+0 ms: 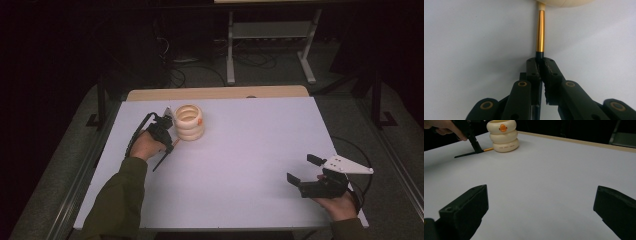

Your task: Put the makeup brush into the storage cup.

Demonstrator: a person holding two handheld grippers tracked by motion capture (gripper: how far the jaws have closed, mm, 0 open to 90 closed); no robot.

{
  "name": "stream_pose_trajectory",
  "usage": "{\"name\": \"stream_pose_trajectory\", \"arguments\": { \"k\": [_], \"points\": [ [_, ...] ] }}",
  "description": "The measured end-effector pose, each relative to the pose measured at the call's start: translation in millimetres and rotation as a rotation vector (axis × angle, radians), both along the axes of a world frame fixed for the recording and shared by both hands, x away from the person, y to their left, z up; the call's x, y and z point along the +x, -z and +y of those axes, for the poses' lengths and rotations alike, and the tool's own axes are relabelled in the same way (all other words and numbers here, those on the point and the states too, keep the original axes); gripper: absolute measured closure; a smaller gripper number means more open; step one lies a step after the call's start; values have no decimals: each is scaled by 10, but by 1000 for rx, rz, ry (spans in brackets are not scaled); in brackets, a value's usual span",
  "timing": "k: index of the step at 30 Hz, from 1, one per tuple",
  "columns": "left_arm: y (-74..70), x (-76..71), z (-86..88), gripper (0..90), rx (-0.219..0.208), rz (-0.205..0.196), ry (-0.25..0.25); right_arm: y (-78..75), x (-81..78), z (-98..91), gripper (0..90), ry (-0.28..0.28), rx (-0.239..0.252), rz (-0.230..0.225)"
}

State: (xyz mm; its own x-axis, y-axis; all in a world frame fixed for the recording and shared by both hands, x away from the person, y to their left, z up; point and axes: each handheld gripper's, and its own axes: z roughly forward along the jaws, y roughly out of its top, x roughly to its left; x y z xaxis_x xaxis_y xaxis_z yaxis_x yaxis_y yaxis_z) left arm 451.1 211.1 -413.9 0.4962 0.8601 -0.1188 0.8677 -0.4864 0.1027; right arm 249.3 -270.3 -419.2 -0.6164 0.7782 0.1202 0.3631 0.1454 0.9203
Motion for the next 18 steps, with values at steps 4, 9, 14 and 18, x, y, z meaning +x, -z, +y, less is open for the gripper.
{"name": "stream_pose_trajectory", "arguments": {
  "k": [4,9,14,18],
  "points": [
    [-6,-7,19,835,0,5,14,-2,-1,-4,0,2,1,-3],
    [-20,-35,52,836,0,8,18,-1,-1,-5,0,2,2,-3],
    [-96,-79,121,835,-34,-10,16,-2,-2,-3,0,2,2,-3],
    [-160,-126,185,835,-62,-39,14,-3,-2,-2,0,3,3,-2]
  ]
}}
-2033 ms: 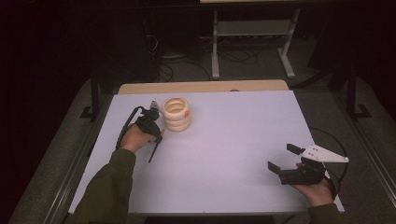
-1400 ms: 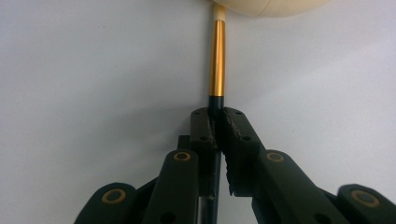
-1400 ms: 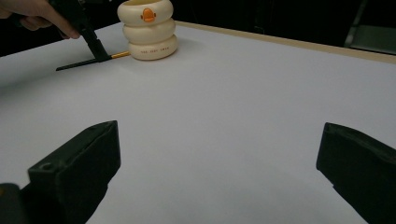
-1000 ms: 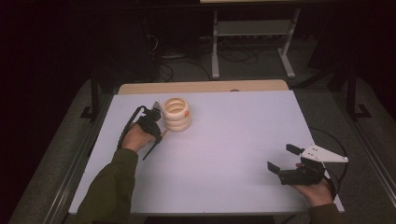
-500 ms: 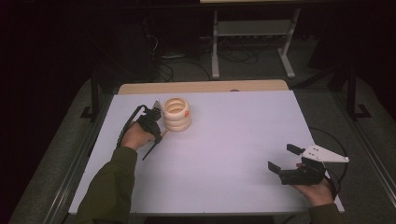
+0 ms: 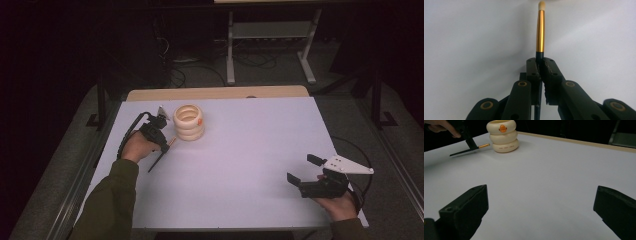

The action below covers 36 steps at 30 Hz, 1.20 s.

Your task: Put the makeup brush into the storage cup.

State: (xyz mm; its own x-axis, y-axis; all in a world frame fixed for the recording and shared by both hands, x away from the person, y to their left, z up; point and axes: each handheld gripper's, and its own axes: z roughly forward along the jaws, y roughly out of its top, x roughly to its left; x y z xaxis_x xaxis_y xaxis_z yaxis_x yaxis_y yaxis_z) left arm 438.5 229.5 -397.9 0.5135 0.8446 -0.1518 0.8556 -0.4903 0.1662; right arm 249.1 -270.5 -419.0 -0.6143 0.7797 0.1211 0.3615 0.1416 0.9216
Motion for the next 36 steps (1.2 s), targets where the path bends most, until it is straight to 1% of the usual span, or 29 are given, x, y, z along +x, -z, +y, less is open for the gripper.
{"name": "stream_pose_trajectory", "arguments": {
  "k": [1,2,3,4,6,7,8,9,11,13,14,16,17,18,20,21,22,24,26,27,28,29,30,31,32,33,34,35,36],
  "points": [
    [-10,-8,17,836,-9,-1,4,0,-1,0,0,0,1,0],
    [-18,-23,28,835,-18,-14,2,0,-1,-1,0,1,1,1],
    [-29,-33,46,836,-25,-17,9,0,-1,-2,0,1,2,1],
    [-36,-46,58,836,-34,-26,3,0,-1,-3,0,2,3,1],
    [-43,-55,78,836,-35,-32,11,0,-1,-3,0,1,4,3],
    [-50,-85,98,835,-61,-53,-8,2,1,-3,0,0,3,-1],
    [-50,-85,98,836,-61,-53,-8,2,1,-2,0,0,3,0],
    [-65,-102,136,836,-71,-72,-10,2,1,-2,0,0,3,-1],
    [-69,-110,156,836,-79,-77,-11,2,-1,-2,0,1,4,3],
    [-90,-138,206,836,-102,-95,1,2,-1,-2,0,0,4,2],
    [-90,-138,206,836,-102,-95,1,2,-1,-2,0,0,4,2],
    [-104,-160,230,836,-112,-112,0,3,-1,-2,0,1,4,4],
    [-120,-185,253,836,-139,-133,2,3,1,-1,0,0,3,-1],
    [-120,-185,253,836,-139,-133,2,3,1,-1,0,0,3,-1],
    [-140,-223,277,836,-165,-166,-4,2,-1,-1,0,-1,1,-1],
    [-144,-246,299,836,-190,-184,-2,2,-4,-2,0,1,3,2],
    [-144,-246,299,836,-190,-184,-2,2,-4,-2,0,1,3,2],
    [-141,-281,306,836,-221,-215,-20,2,-4,-3,0,2,5,4],
    [-147,-291,326,836,-230,-223,-18,3,-4,-2,0,1,4,4],
    [-165,-308,346,836,-241,-239,-12,2,-3,-2,0,1,5,4],
    [-165,-308,346,836,-241,-239,-12,2,-3,-3,0,1,4,4],
    [-177,-328,354,836,-264,-262,-23,2,-4,-3,0,1,5,5],
    [-189,-339,356,836,-267,-275,-21,3,-4,-3,0,1,5,5],
    [-189,-339,356,836,-267,-275,-21,3,-4,-3,0,1,5,5],
    [-206,-346,370,836,-267,-284,-4,3,-6,-3,0,1,5,5],
    [-229,-364,375,836,-275,-311,-8,2,-8,-6,0,2,5,4],
    [-229,-364,375,836,-275,-311,-8,2,-8,-6,0,2,5,4],
    [-251,-383,376,836,-296,-339,-9,2,-9,-9,0,1,5,3],
    [-251,-383,376,836,-296,-339,-9,2,-9,-9,0,1,5,3]
  ]
}}
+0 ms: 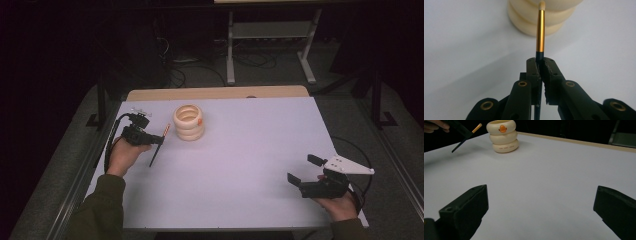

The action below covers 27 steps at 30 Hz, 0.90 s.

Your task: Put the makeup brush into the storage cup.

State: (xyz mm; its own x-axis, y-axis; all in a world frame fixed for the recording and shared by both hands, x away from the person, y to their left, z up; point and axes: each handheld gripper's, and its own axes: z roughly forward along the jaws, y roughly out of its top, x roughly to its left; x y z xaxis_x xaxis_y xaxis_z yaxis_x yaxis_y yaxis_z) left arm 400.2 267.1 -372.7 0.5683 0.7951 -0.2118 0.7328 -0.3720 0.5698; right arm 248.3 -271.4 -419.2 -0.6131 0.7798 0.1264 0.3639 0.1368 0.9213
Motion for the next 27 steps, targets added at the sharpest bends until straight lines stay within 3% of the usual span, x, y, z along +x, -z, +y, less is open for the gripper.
{"name": "stream_pose_trajectory", "arguments": {
  "k": [5,12,13,21,27],
  "points": [
    [-35,-46,4,836,-40,-73,9,0,-1,0,0,-1,1,0],
    [-38,-77,31,836,-87,-140,11,2,-2,3,0,-1,2,0],
    [-42,-93,22,837,-115,-166,-2,2,-2,4,0,-1,2,2],
    [-71,-106,21,837,-146,-218,-7,2,-1,4,0,-2,2,0],
    [-84,-100,4,837,-159,-231,-14,5,3,7,0,-2,4,6]
  ]
}}
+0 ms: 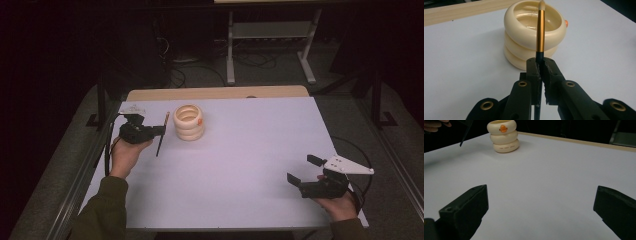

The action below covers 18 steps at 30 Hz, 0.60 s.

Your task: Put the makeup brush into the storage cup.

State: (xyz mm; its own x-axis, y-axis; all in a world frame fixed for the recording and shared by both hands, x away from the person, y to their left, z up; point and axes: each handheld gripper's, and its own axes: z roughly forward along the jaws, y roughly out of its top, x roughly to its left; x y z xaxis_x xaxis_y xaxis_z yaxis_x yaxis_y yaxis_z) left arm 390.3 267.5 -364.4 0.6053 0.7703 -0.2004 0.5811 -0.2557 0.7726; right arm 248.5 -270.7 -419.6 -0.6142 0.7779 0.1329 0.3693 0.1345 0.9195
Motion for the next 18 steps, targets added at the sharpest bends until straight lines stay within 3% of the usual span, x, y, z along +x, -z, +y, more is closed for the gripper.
{"name": "stream_pose_trajectory", "arguments": {
  "k": [4,7,18],
  "points": [
    [-30,15,-10,837,4,-9,10,-1,-1,0,0,-1,1,-1],
    [-75,22,-28,837,-21,-19,7,-2,-2,-5,0,-2,2,-4],
    [-241,79,-95,837,-14,-48,26,-3,-2,-4,0,-1,4,-3]
  ]
}}
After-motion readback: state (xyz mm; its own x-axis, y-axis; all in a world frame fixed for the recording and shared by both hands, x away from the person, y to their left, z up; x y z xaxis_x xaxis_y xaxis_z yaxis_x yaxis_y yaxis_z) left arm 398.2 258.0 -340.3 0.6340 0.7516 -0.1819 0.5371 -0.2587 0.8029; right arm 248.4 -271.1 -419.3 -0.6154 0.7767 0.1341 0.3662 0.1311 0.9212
